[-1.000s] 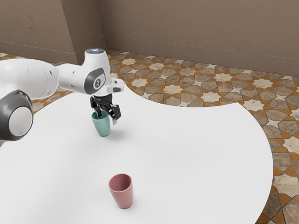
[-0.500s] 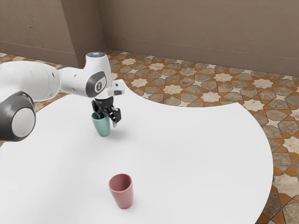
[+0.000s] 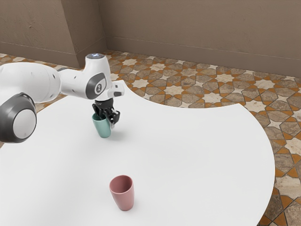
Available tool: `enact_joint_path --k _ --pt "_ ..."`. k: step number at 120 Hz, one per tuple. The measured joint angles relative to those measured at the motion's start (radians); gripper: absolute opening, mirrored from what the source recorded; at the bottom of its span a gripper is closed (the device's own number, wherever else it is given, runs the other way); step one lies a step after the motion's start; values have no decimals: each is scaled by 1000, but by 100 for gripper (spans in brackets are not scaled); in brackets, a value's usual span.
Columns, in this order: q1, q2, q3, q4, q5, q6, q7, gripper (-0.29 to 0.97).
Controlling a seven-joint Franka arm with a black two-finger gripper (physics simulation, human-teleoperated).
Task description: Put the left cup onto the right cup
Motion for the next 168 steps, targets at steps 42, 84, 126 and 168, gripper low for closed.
enact_joint_path --k 42,84,126,168 --pt "0 0 1 -1 0 4 9 -1" --pt "-2 -5 1 -1 6 4 5 -9" --pt "-9 -63 1 -10 9 -4 -5 -10" --pt "-44 -192 -5 -95 15 -26 -29 -10"
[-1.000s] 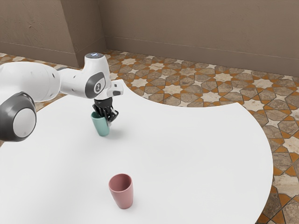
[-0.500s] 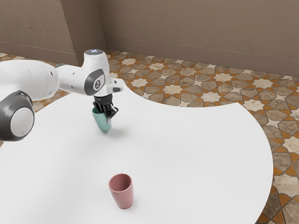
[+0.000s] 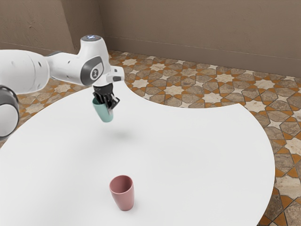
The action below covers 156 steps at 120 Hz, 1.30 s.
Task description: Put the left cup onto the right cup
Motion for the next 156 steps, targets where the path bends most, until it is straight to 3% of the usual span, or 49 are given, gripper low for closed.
enact_joint_path --k 50,116,156 --pt "-22 -203 -50 -196 32 -28 -89 -10" --pt "-23 -361 -165 -347 81 -68 -275 -10" --pt "-23 -505 -234 -526 85 -77 -414 -10"
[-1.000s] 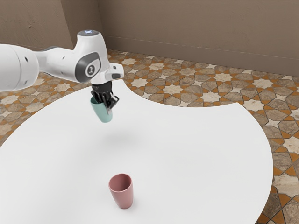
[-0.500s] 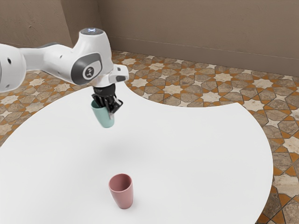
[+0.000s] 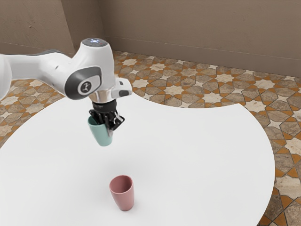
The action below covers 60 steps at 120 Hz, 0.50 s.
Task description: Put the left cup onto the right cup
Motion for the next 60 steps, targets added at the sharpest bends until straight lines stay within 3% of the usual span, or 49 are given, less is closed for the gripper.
enact_joint_path --k 60 --pt "4 -130 -123 -102 0 -37 -203 -10"
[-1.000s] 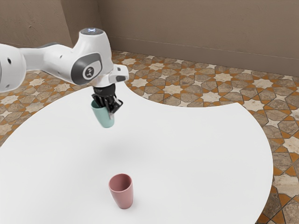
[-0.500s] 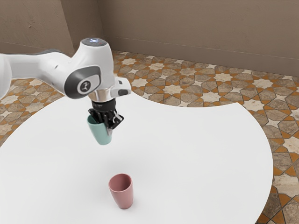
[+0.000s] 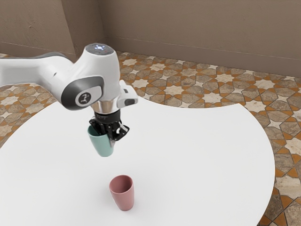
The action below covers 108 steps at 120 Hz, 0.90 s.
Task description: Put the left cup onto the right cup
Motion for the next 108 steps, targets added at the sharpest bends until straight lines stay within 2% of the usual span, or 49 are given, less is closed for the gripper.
enact_joint_path --k 42,108 --pt "0 -40 -89 -19 -6 -38 -137 -10" --pt "0 -62 -158 -25 -19 -73 -299 -10"
